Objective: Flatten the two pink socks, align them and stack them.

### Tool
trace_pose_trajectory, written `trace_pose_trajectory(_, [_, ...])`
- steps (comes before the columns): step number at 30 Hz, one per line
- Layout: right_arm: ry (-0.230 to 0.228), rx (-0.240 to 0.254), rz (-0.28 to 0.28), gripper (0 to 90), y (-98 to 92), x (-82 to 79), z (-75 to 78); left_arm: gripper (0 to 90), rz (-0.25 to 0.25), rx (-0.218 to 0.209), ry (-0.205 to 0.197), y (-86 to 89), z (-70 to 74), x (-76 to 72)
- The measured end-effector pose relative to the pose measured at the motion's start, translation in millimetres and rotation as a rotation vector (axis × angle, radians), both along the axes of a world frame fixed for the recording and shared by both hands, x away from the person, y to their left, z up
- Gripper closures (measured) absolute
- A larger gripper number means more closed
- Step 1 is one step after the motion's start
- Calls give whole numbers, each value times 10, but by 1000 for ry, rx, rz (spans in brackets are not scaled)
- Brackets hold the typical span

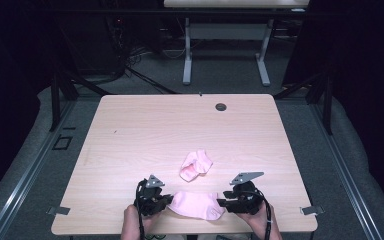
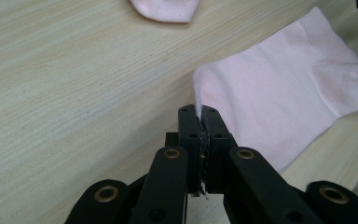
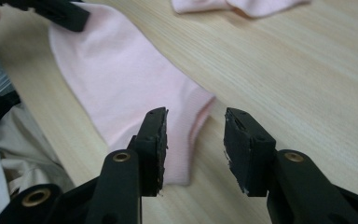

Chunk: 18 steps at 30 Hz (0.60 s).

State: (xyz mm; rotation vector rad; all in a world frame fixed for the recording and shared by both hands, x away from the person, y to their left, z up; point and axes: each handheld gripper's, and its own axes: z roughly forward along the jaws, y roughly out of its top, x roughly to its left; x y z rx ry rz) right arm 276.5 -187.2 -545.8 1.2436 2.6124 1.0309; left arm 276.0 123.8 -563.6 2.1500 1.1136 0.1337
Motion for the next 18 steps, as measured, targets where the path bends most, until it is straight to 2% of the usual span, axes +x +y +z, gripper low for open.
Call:
trace_pose_trajectory(2, [16, 0, -25, 597, 21, 17, -56, 889, 8, 0, -2, 15, -4, -16])
trace_pose_trajectory(5, [23, -24, -11, 616, 106, -16, -98, 888, 18, 2, -8, 39, -11, -38])
trace_pose_trajectory(7, [11, -41, -13, 638, 204, -65, -121, 889, 25, -2, -10, 48, -13, -53])
trace_pose_trajectory(12, [-35, -144, -14, 730, 348, -141, -156, 889, 23, 6, -20, 61, -22, -88])
trace_pose_trajectory(15, [-59, -154, -8, 816, 385, -172, -152, 889, 20, 9, -17, 54, -38, -113])
trace_pose_trajectory(18, [-58, -154, -4, 847, 389, -171, -152, 890, 16, 9, -15, 64, -56, -124])
